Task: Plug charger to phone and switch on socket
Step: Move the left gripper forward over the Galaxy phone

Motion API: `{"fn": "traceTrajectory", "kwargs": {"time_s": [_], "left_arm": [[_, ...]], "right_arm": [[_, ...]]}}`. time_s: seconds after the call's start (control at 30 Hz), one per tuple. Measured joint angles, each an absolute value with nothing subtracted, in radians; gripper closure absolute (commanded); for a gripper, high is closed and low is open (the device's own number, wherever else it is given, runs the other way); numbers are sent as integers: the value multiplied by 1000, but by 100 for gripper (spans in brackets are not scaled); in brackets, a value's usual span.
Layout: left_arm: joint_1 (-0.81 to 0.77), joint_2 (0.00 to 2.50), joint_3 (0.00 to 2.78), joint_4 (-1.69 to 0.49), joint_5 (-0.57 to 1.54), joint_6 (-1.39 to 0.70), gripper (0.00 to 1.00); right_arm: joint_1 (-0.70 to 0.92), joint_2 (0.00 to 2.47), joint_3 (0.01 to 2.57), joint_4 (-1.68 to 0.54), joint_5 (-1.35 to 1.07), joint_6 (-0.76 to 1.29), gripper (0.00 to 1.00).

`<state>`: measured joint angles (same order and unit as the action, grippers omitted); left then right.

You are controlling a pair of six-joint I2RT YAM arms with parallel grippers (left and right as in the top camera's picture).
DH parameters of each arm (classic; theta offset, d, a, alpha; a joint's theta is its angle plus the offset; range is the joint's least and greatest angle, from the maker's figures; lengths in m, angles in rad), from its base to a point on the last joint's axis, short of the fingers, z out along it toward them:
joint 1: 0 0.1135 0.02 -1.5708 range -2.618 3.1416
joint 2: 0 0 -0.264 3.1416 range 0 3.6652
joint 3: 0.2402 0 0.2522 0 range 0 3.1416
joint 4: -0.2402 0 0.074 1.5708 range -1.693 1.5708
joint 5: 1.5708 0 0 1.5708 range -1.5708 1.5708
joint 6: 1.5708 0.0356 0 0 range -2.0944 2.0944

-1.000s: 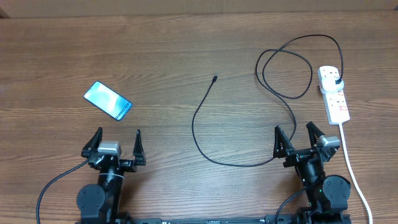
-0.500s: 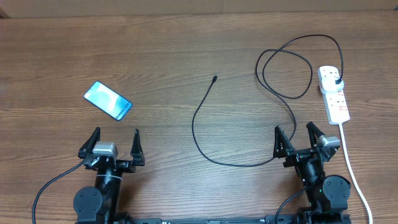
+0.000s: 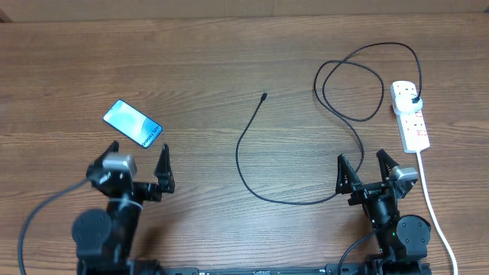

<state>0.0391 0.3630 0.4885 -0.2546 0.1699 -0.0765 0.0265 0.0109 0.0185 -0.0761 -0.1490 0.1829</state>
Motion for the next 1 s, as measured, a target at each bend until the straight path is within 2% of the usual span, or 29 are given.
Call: {"fn": "traceTrajectory", "kwargs": {"time_s": [0.17,0.57,1.0], "left_arm": [[39,603,734,-419,221,-77,0],[39,1097,1377,-1042,252,-80,0],[39,1333,1436,-1212,259,-108,0]], "right_arm": [[27,11,19,-76,-149,183,0],[27,11,19,-76,-149,183,0],[27,11,19,-76,-149,183,0]]}}
